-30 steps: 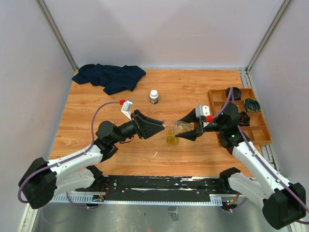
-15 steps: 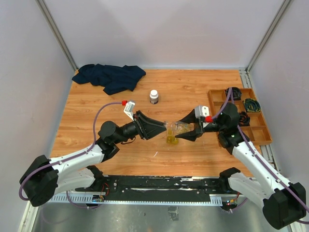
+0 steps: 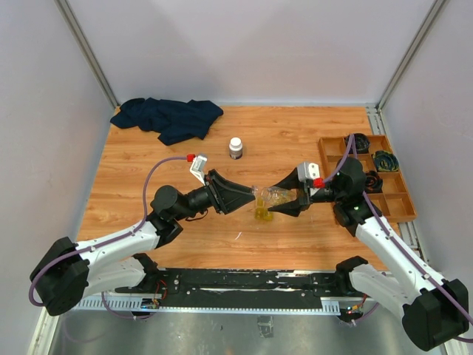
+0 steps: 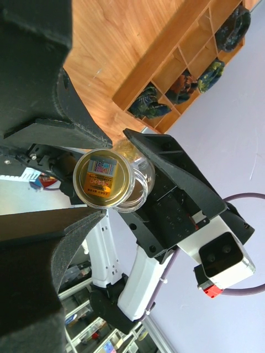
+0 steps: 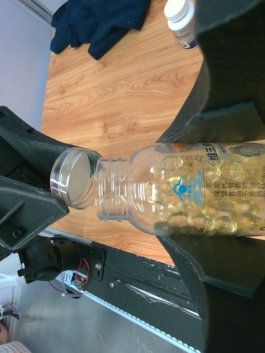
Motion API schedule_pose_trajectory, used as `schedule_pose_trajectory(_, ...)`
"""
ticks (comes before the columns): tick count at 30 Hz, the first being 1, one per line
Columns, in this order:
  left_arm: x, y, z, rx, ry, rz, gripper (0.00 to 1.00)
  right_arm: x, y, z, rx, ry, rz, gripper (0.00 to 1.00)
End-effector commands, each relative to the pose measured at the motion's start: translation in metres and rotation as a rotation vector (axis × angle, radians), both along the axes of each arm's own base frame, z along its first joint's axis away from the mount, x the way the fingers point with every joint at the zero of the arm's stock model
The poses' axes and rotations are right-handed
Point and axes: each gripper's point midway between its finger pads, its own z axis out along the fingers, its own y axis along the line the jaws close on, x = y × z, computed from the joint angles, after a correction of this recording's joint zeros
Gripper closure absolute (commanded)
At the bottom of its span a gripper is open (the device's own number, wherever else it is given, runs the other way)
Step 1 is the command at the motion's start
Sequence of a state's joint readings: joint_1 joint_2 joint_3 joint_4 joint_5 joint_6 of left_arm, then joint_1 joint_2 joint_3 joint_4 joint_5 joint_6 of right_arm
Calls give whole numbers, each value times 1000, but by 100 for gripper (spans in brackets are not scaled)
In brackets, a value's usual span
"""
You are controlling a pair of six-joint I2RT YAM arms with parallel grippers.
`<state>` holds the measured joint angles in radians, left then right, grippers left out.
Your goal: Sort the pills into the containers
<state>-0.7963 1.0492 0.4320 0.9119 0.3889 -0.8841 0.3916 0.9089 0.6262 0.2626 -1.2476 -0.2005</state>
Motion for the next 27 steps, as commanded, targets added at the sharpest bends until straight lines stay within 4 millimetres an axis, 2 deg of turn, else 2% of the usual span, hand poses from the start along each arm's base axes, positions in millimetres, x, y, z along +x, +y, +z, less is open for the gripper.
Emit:
schedule_pose_trajectory(1,-1,-1,19,-41,-51,8,80,-1,4,16,16,-56,14,99)
schedule_pose_trajectory(27,3,-5,11,-32,-22,25,80,6,6,9,-33,-73,-32,100)
